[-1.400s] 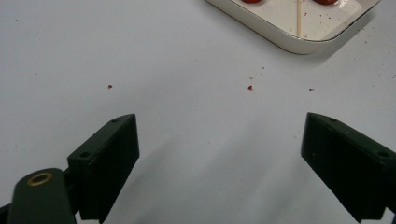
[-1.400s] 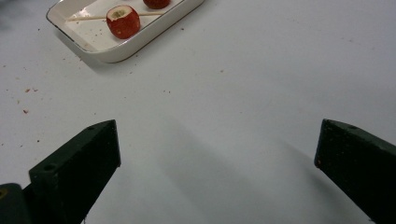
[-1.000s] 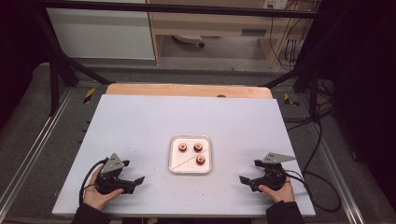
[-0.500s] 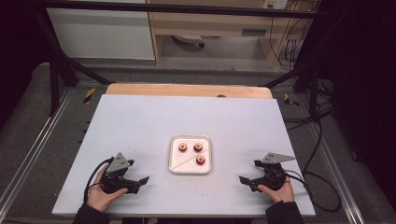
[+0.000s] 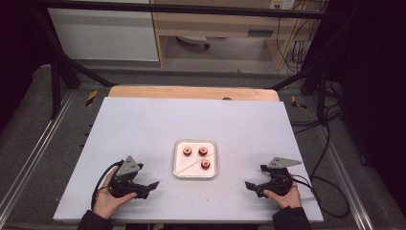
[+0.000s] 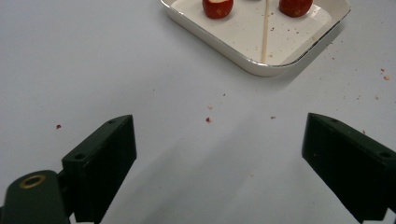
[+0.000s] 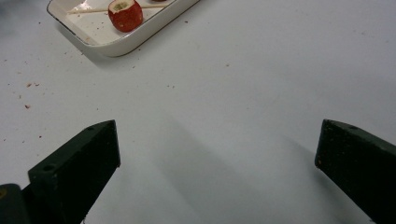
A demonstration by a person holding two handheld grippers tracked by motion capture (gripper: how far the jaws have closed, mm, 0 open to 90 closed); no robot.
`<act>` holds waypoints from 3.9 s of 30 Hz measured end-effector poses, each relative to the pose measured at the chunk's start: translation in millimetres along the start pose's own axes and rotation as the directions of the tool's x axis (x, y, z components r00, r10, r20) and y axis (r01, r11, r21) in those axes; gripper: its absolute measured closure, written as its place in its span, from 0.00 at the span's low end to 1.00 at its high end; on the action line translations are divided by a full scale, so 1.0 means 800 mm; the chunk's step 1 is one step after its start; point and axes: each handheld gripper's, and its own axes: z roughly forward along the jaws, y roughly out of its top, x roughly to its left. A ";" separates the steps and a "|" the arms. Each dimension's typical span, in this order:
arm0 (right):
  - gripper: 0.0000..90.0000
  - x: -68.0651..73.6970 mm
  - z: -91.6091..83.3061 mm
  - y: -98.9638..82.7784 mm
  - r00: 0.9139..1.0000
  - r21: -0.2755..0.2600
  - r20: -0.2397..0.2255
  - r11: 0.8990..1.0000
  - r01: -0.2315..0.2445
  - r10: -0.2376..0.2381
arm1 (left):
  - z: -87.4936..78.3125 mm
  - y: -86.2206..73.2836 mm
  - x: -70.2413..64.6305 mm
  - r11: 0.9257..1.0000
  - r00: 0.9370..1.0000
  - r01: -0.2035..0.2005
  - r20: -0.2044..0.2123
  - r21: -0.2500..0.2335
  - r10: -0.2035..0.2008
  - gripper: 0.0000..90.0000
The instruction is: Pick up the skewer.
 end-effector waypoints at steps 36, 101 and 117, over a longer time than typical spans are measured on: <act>0.01 0.002 0.002 0.001 1.000 0.013 -0.006 1.000 0.014 -0.014 | 0.050 0.083 -0.033 0.997 0.998 -0.060 0.022 0.053 0.058 0.14; 0.02 0.002 0.005 0.001 1.000 0.029 -0.013 0.999 0.025 -0.024 | 0.127 0.093 -0.053 0.987 0.995 -0.095 0.053 0.133 0.088 0.98; 0.02 0.002 0.006 0.001 1.000 0.031 -0.013 0.999 0.029 -0.028 | 0.126 0.090 -0.053 0.991 0.996 -0.074 0.051 0.115 0.069 0.98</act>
